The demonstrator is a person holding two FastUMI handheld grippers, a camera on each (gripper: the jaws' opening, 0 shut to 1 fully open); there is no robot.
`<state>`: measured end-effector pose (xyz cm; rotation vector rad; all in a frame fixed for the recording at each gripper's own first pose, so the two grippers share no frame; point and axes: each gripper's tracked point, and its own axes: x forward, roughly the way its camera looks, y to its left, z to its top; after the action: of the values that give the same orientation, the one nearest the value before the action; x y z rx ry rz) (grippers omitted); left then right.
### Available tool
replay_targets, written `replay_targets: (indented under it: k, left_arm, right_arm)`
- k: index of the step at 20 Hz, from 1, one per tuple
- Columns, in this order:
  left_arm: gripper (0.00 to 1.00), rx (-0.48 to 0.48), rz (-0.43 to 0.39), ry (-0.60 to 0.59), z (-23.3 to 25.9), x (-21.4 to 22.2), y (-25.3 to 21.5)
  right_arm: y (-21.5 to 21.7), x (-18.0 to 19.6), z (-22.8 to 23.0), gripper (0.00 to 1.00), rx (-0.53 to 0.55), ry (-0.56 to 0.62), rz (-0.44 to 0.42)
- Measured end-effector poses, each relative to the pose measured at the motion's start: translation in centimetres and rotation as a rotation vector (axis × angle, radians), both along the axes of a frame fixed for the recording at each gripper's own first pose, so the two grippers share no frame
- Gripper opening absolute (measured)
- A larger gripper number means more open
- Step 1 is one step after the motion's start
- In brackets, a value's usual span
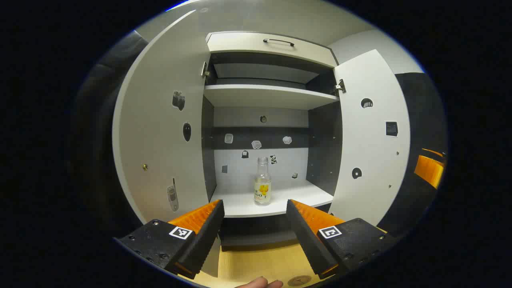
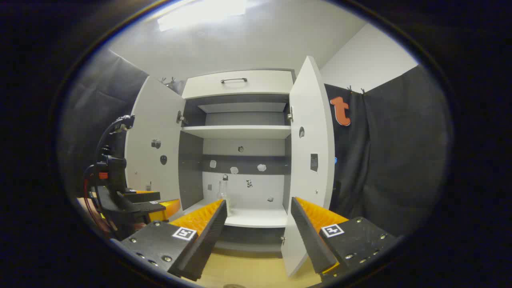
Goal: Grasp the bottle in the cabinet with the left hand and place it on the coaster, then close the right door with the right hand and the left door with the left hand.
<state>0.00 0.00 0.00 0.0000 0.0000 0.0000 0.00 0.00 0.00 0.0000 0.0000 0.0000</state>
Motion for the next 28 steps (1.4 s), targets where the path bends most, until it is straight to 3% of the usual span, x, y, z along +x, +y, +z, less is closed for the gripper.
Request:
replay_targets:
  k: [12, 16, 17, 21, 24, 28]
  left_arm:
    - [0.99, 0.027, -0.026, 0.005, -2.0, 7.5, -1.2]
    - [0.99, 0.008, -0.051, -0.001, -3.0, 11.1, -2.1]
    - [0.99, 0.003, -0.052, -0.011, -3.1, 12.3, -2.1]
    - [0.98, 0.014, -0.066, -0.027, -3.4, 17.5, -3.3]
    - [0.99, 0.017, -0.013, -0.065, -3.8, 21.8, -2.9]
    - [0.97, 0.021, 0.066, -0.014, -6.8, 25.9, -1.5]
  right_arm:
    - [0.0, 3.4, -1.3, 0.98, -0.003, -0.001, -0.027]
    - [-1.4, 4.9, -1.9, 0.94, -0.010, 0.003, -0.078]
    - [-1.6, 5.2, -2.0, 0.98, -0.011, 0.007, -0.089]
    - [-1.4, 6.0, -2.4, 0.98, -0.002, 0.011, -0.102]
    - [-1.1, 6.2, -2.5, 0.98, 0.019, 0.003, -0.098]
    - [-1.6, 5.3, -2.6, 0.98, 0.012, -0.009, -0.113]
